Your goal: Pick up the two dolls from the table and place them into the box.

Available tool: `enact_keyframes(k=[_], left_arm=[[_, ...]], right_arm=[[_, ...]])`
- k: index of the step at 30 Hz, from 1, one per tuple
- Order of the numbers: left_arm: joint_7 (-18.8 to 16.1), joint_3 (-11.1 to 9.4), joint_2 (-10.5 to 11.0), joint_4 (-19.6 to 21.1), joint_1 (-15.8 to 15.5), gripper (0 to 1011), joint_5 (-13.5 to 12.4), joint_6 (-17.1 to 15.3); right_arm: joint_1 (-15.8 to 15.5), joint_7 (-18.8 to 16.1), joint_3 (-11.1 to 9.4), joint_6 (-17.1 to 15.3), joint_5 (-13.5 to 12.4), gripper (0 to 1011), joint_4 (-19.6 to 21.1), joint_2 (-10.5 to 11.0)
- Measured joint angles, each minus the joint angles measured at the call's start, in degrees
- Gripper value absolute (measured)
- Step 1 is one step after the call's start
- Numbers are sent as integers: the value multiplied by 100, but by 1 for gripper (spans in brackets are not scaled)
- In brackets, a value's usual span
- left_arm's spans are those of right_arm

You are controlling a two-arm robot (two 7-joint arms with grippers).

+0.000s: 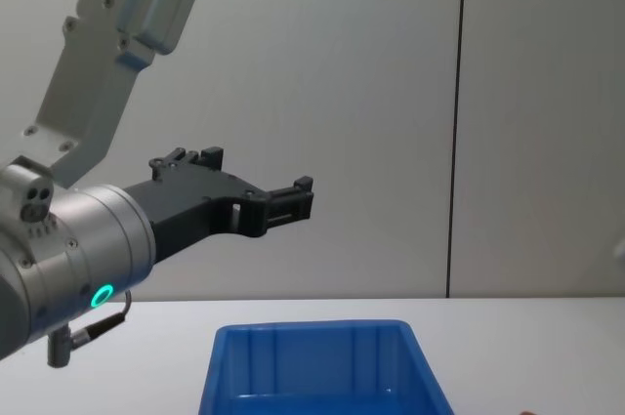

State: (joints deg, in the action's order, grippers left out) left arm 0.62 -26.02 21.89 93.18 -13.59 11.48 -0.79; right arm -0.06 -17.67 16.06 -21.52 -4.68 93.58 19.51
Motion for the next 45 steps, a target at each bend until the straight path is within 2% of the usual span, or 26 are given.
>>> enact_keyframes(k=[2,3,5,6,11,14,22,36,45], left_arm=[[0,0,0,0,0,1001,0,0],[0,0,0,0,0,1001,0,0],[0,0,0,0,0,1001,0,0],[0,0,0,0,0,1001,0,0],[0,0,0,0,0,1001,0,0],[0,0,0,0,0,1001,0,0],[0,0,0,0,0,1001,0,0],[0,0,0,0,0,1001,0,0],[0,0,0,0,0,1001,0,0]], right_arm=[[27,18,15,6,24,810,-40,-31],[35,25,18,7,32,756,-52,-41],[49,36,28,10,45,726,-74,-59],[61,44,34,12,55,661,-92,-74],[94,66,54,18,87,501,-138,-114],[103,72,59,24,93,441,-151,-124],[84,142,31,102,72,436,-100,-98],[69,313,-79,559,-7,436,282,-29],[235,-16,-101,751,-106,436,517,-60]])
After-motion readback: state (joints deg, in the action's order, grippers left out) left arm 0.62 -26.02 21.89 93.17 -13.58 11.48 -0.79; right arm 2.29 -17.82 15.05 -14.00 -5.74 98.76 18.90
